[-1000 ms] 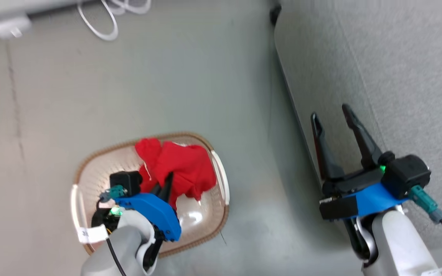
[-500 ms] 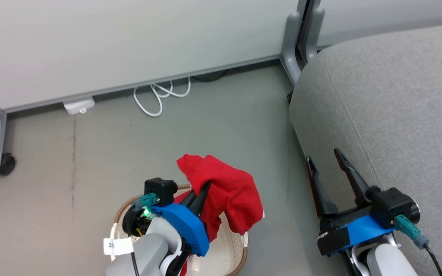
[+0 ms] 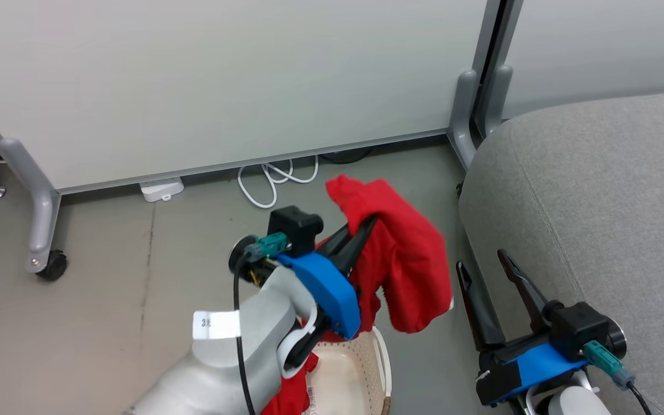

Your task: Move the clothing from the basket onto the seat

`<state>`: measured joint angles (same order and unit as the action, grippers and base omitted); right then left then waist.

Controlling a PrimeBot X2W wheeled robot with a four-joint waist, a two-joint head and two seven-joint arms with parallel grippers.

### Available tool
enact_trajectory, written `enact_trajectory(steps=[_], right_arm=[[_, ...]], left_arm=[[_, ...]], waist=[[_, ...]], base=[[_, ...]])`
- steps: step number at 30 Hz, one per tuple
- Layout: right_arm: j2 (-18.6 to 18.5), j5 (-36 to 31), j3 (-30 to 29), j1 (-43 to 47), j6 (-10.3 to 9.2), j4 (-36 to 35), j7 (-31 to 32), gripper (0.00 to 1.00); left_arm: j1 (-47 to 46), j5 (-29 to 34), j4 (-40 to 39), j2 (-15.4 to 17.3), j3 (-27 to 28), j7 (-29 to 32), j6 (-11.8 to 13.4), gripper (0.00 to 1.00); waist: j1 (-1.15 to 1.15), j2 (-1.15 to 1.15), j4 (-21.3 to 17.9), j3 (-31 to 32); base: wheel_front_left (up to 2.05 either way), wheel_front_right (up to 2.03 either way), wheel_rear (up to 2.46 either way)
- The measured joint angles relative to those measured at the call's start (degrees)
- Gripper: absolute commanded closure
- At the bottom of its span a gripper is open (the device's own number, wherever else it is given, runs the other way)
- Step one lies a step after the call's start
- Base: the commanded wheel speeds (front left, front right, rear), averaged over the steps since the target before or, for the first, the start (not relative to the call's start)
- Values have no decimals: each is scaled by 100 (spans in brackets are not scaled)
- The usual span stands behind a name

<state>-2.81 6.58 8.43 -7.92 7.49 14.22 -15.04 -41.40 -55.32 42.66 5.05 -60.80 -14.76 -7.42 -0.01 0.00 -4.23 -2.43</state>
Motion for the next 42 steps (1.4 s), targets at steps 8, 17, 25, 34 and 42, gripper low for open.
enact_trajectory(steps=[8, 17, 25, 34, 42], right_arm=[[0, -15, 80, 31, 0, 46, 29, 0], [0, -32, 155, 86, 0, 79, 67, 0], [0, -57, 170, 88, 0, 77, 94, 0], [0, -51, 538, -35, 0, 185, 435, 0], [1, 121, 1162, -755, 0, 736, 699, 0]], left_arm=[[-639, 69, 123, -115, -294, -7, 0, 100], [-988, -87, 157, -188, -571, -3, 0, 100], [-1066, -177, 280, -205, -720, -5, 0, 100], [-1067, -276, 298, -211, -795, -15, 0, 100], [-1098, -310, 321, -213, -837, -22, 0, 100]], waist=[[0, 0, 107, 134], [1, 0, 97, 250], [1, 0, 63, 239], [1, 0, 38, 162], [1, 0, 28, 84]], base=[[0, 0, 0], [0, 0, 0], [0, 0, 0], [0, 0, 0], [0, 0, 0]])
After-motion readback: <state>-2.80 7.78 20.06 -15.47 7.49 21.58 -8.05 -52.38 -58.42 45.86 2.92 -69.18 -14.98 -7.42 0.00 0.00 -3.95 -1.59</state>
